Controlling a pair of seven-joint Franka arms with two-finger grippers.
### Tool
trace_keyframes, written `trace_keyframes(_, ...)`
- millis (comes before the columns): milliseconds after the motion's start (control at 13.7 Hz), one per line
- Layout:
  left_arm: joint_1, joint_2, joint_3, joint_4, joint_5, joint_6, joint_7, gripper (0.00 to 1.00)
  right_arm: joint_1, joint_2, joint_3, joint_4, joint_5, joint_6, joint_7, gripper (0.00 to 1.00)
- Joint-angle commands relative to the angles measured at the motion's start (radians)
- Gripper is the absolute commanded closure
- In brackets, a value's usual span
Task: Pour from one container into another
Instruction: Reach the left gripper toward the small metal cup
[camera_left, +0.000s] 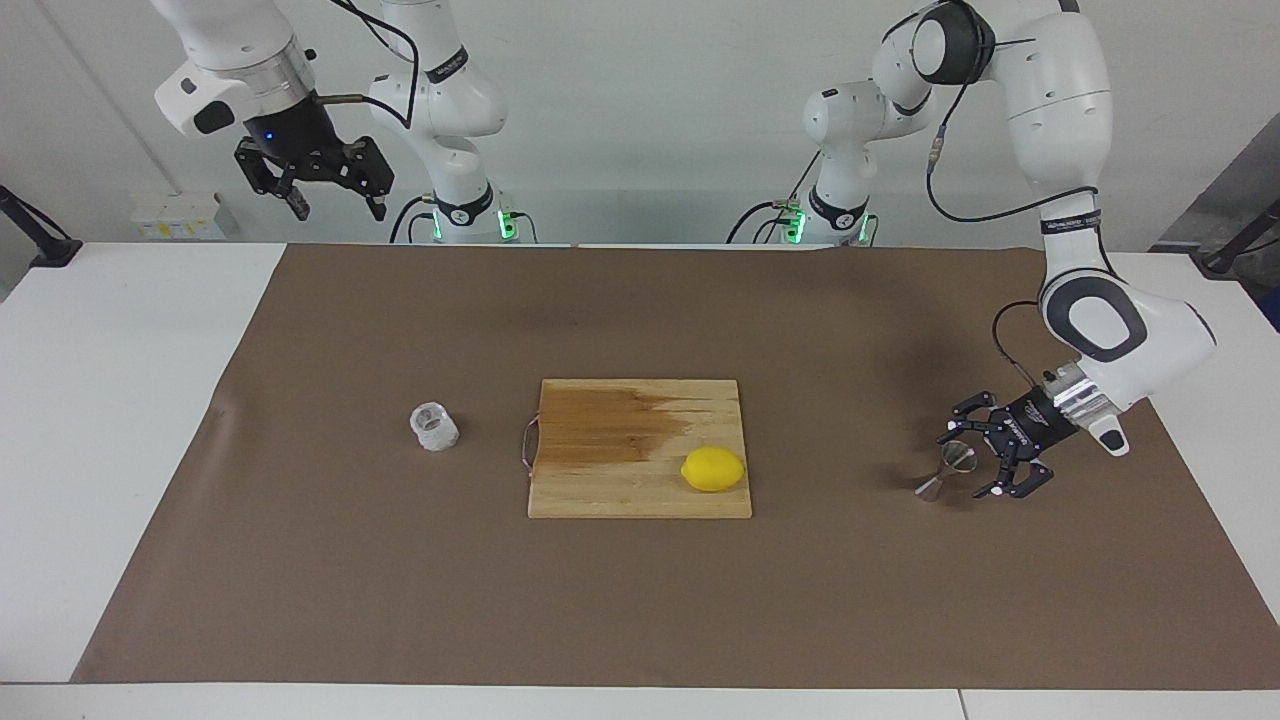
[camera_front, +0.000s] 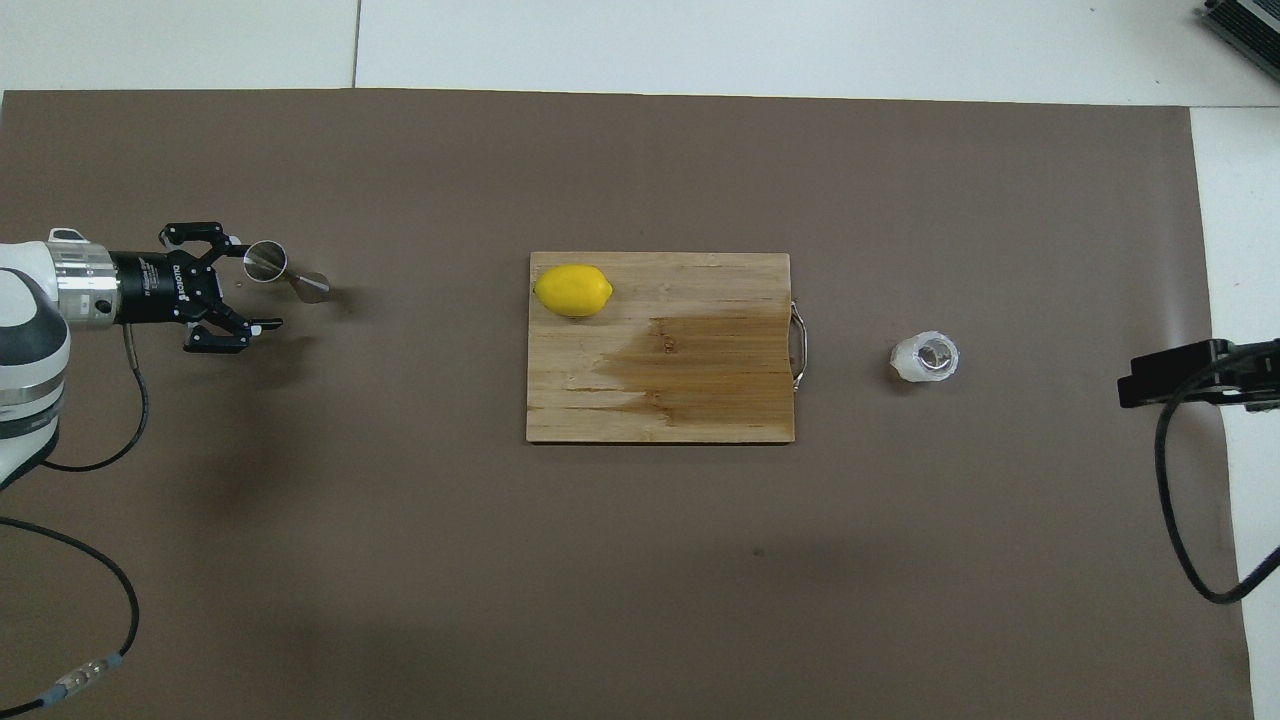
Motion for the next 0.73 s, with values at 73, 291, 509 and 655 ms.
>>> trace_keyframes(73, -0.036, -0.048, 0.010, -0.073, -0.070, 0.050, -0.036, 0.00, -0.007, -0.009, 0.006, -0.004, -0.012, -0.016, 0.015, 0.00)
trace_keyframes(291, -0.053, -0.050, 0.010, -0.078, -0.075, 0.056, -0.056, 0.00, -0.007, -0.009, 0.006, -0.004, -0.012, -0.015, 0.015, 0.00)
trace_keyframes(509, -0.053, -0.050, 0.010, -0.076, -0.089, 0.061, -0.056, 0.06, -0.007, -0.009, 0.006, -0.004, -0.012, -0.015, 0.015, 0.00)
trace_keyframes(655, -0.053, -0.050, 0.010, -0.078, -0.109, 0.069, -0.056, 0.31, -0.007, -0.009, 0.006, -0.004, -0.012, -0.016, 0.015, 0.00)
